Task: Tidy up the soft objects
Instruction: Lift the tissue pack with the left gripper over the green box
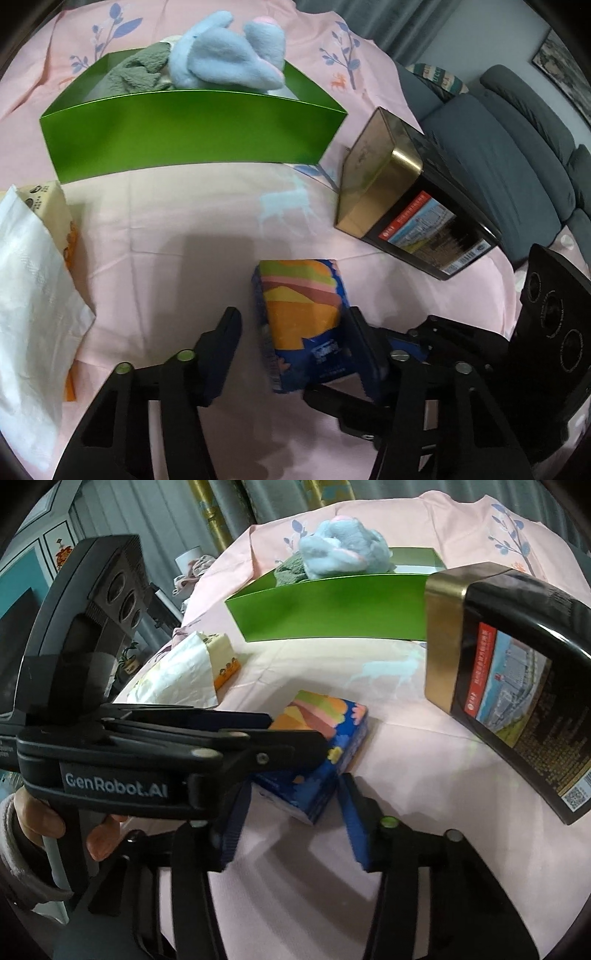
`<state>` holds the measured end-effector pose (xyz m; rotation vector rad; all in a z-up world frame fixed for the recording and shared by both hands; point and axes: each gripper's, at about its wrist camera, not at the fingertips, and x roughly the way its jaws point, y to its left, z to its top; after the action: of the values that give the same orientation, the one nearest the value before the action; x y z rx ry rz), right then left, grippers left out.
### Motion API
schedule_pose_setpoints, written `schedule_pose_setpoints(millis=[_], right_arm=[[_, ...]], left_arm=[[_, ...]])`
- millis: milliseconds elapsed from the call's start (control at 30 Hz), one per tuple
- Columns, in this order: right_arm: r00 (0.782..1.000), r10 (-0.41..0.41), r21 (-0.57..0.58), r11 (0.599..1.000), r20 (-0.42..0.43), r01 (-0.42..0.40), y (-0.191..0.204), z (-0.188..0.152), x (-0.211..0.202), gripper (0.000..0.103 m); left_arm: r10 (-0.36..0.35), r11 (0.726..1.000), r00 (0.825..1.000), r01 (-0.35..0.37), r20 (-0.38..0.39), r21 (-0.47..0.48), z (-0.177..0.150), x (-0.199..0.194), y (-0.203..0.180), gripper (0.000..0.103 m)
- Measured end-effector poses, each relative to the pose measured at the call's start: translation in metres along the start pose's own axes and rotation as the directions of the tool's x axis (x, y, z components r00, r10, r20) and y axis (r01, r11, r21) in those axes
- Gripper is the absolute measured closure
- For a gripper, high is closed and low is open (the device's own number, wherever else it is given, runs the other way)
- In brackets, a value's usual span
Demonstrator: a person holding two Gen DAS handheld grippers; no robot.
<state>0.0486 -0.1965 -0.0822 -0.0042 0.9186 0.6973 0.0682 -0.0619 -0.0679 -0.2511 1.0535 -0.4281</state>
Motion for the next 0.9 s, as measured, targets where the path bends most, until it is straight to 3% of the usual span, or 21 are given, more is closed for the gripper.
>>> schedule_pose_setpoints(millis=[367, 900], right_arm=[[1.000, 0.011, -0.006, 1.000, 0.010, -0.011, 0.010, 0.000, 0.000, 0.059], [0.989, 0.037, -0.107, 0.994, 0.144, -0.021, 0.031, 0.046, -0.033, 0.059]], left_arm=[[0.038, 0.998, 0.999, -0.039, 0.007, 0.051, -0.006, -0.011, -0.014, 0.053], [0.117, 0.975, 0.976, -0.148, 0.183, 0.163, 0.028, -0.066, -0.036, 0.053]])
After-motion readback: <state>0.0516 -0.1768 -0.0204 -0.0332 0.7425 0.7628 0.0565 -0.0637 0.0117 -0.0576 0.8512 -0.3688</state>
